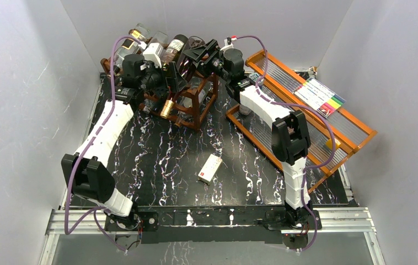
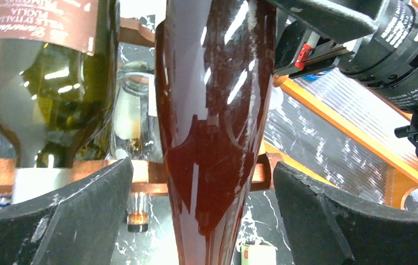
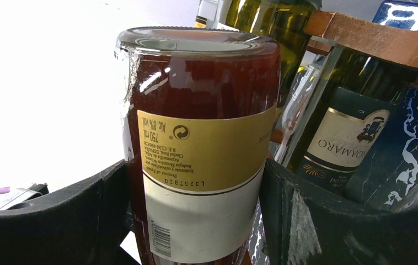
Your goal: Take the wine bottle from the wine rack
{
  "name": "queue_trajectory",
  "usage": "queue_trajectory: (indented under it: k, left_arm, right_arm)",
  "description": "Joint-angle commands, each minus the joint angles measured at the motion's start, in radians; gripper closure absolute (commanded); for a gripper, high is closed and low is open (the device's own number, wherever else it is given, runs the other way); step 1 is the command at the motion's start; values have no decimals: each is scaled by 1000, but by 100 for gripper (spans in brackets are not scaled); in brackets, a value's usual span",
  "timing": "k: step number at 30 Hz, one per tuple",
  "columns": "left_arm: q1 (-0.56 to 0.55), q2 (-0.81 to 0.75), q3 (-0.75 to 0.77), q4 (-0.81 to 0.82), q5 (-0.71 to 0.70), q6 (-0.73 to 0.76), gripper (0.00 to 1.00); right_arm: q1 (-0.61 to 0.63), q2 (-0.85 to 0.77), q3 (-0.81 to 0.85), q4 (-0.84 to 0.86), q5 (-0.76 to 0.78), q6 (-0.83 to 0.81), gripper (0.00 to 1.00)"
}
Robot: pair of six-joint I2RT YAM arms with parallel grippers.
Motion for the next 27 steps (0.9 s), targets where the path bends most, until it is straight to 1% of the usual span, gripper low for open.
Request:
queue_trajectory:
  k: [1, 9, 12, 13, 14, 17, 21, 25, 27]
  left_arm:
    - [8, -45, 73, -91, -7, 12, 2]
    - [8, -62, 186, -230, -5, -24, 2]
    - [8, -73, 211, -293, -43, -43, 2]
    - [8, -92, 229, -343, -101, -58, 2]
    - [8, -104, 230, -361, -127, -67, 2]
    - [9, -145, 222, -415, -173, -92, 2]
    - [9, -193, 176, -469, -177, -120, 2]
    - [8, -237, 103, -478, -131, -131, 2]
    - [9, -231, 96, -485, -87, -132, 3]
  right_arm:
    - [-12, -39, -1, 96, 7, 81, 67]
    - [-26, -34, -12, 102, 0, 99, 68]
    - [-28, -29, -17, 109, -6, 107, 68]
    - [-29, -28, -19, 108, -8, 111, 68]
    - [-29, -28, -21, 110, -7, 112, 68]
    - [-29, -27, -21, 114, -7, 114, 68]
    - [-31, -25, -20, 120, -11, 122, 68]
    - [-31, -25, -17, 119, -14, 125, 68]
    - [-32, -27, -18, 119, -14, 125, 68]
